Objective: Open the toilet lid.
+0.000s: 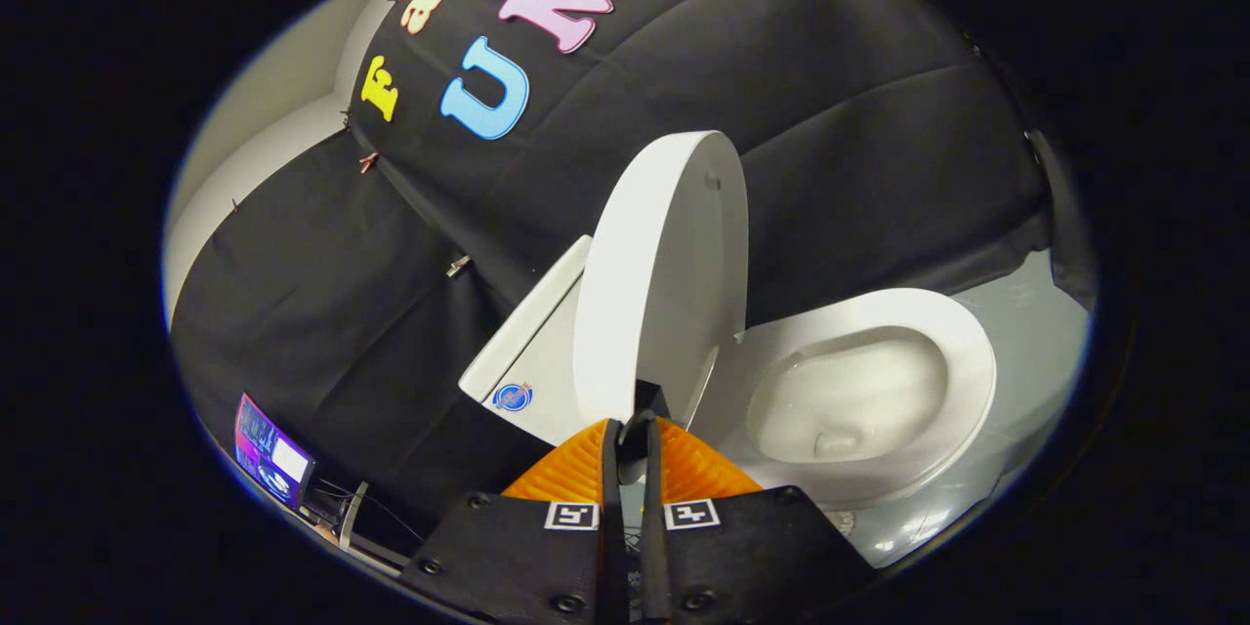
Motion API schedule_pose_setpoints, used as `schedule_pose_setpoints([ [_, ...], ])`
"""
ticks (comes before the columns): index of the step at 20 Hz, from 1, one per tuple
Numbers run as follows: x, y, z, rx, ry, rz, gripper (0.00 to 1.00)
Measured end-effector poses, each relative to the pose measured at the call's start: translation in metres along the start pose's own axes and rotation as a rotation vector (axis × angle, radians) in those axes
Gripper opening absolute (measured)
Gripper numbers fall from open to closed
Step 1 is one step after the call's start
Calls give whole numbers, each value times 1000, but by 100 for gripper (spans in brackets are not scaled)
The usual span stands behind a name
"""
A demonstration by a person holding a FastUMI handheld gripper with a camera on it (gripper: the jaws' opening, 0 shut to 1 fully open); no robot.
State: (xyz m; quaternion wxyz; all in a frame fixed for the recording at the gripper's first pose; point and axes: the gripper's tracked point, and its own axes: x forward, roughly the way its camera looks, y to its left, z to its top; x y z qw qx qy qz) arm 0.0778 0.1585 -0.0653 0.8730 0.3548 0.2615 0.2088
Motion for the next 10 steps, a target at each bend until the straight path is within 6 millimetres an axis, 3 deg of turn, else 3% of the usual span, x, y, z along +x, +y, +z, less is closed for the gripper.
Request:
schedule_pose_setpoints([
  [10,43,67,5,-156,24,77,10],
])
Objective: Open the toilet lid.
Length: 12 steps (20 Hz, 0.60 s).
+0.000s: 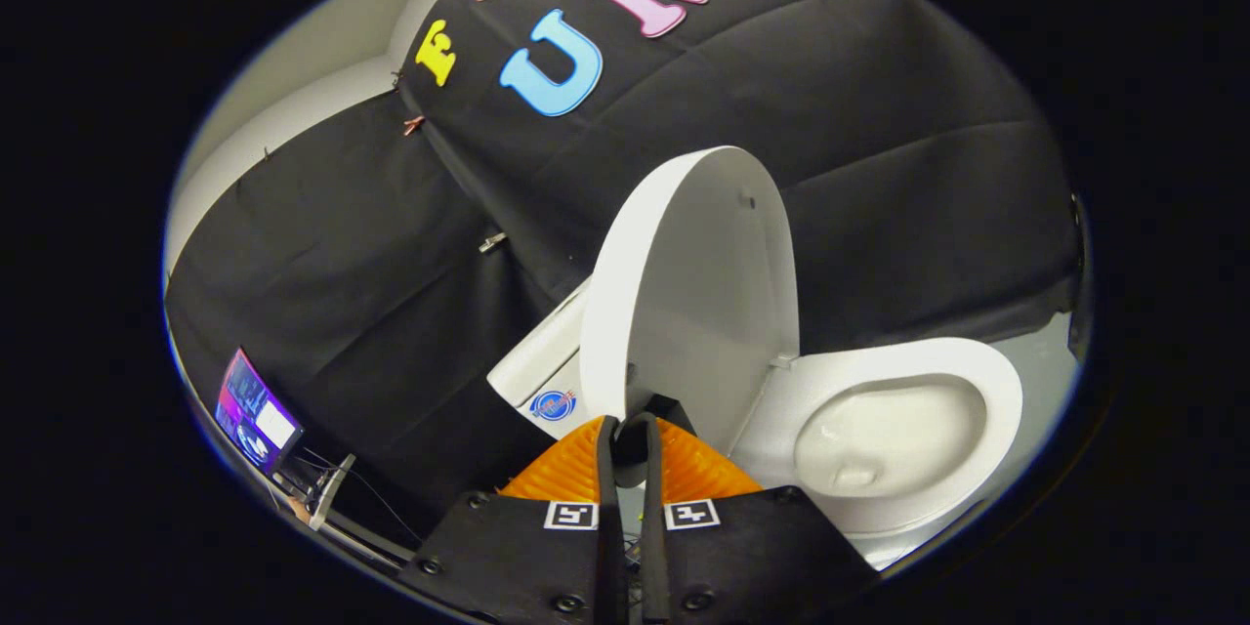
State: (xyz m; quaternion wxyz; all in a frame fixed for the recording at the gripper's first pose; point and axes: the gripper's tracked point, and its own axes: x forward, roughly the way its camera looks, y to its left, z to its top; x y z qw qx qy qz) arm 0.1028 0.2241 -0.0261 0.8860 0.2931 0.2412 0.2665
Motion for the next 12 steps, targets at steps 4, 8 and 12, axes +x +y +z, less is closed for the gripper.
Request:
schedule_pose_setpoints([
  [4,24,23,-1,-30,11,31,10],
  [8,46,41,-3,-59,24,46,10],
  [12,65,55,-8,-86,43,56,10],
])
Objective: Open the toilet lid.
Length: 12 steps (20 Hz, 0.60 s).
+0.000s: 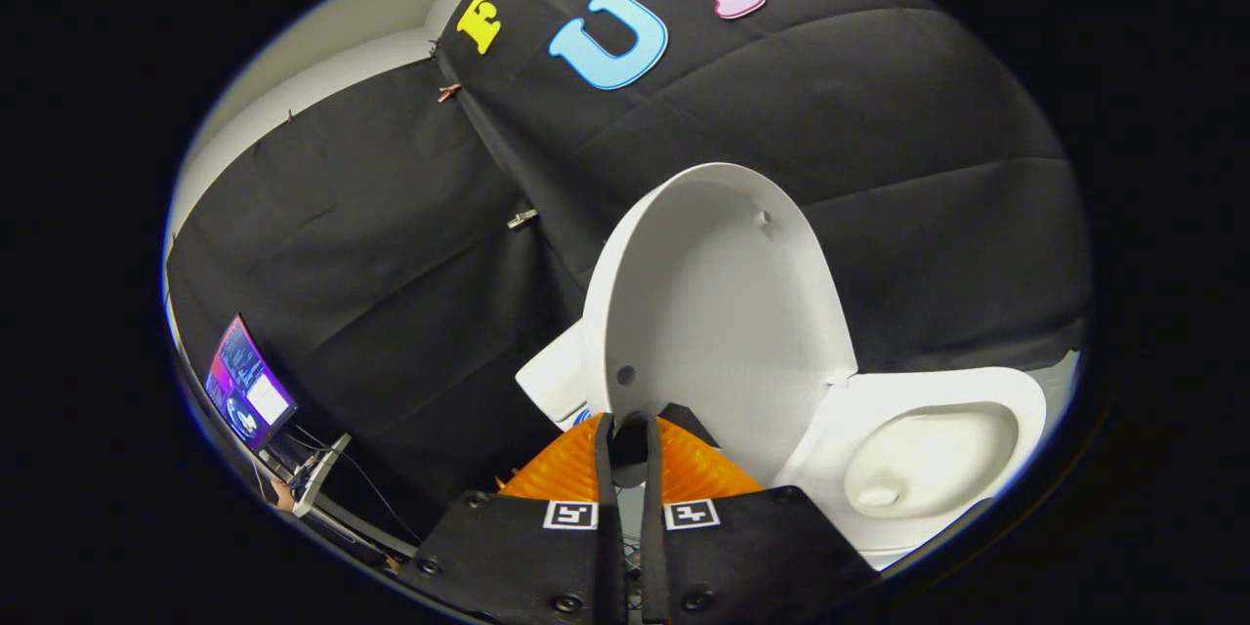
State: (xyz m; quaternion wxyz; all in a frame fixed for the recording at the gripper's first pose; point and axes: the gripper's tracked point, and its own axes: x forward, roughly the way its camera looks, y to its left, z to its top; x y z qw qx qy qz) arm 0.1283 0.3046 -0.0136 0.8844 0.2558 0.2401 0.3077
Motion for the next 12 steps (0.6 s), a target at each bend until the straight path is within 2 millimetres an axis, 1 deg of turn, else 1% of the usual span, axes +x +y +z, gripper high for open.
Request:
schedule_pose_setpoints([
  [6,34,22,-10,-78,45,6,10],
  [8,40,27,-10,-104,37,-4,10],
  [9,42,28,-13,-122,46,-14,11],
  [10,43,29,-14,-141,44,-18,16],
  [11,43,39,-17,-136,62,12,16],
  [12,45,42,-23,-135,85,15,22],
])
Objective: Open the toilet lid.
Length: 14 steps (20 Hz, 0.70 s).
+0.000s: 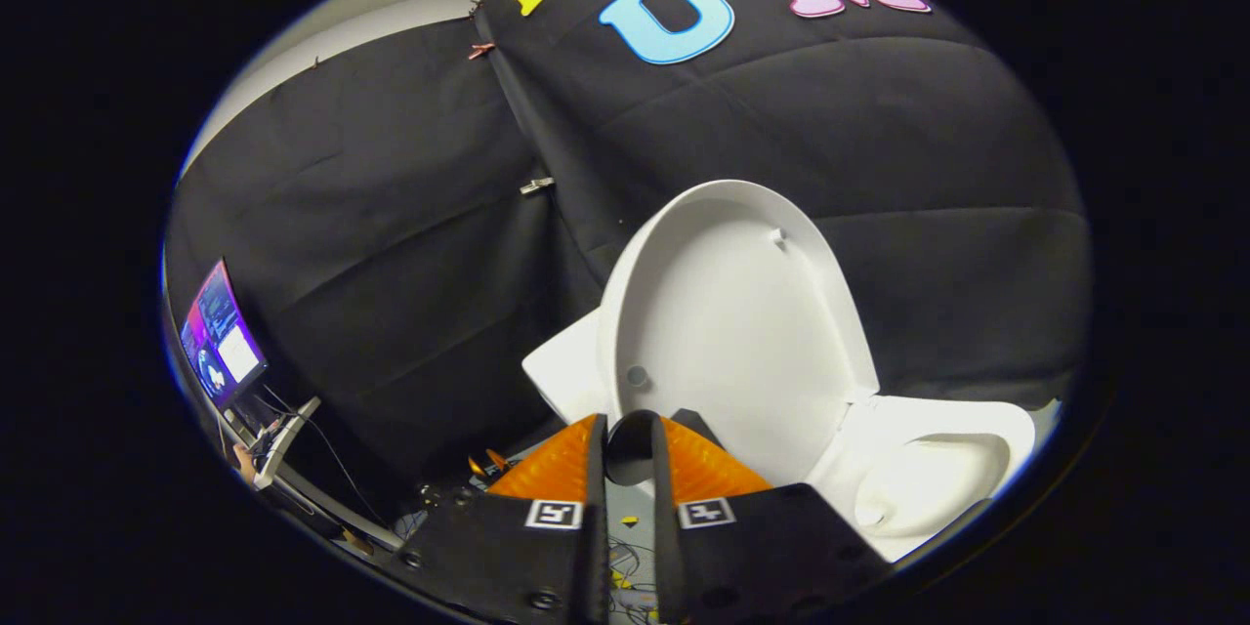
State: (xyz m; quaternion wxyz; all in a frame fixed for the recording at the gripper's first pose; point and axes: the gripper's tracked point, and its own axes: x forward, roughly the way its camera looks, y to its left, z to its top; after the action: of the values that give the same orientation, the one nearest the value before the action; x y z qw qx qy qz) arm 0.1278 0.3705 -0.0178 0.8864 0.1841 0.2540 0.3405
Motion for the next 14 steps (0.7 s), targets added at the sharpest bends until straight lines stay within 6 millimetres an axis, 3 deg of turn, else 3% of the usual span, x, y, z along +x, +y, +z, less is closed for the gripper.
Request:
schedule_pose_setpoints([
  [2,3,-9,3,-26,-24,-30,59],
  [4,-4,-24,23,-49,-92,-100,97],
  [6,-13,-42,42,-81,-156,-159,99],
  [9,-22,-55,53,-106,-188,-205,99],
  [14,-71,-80,80,-197,-302,-268,99],
])
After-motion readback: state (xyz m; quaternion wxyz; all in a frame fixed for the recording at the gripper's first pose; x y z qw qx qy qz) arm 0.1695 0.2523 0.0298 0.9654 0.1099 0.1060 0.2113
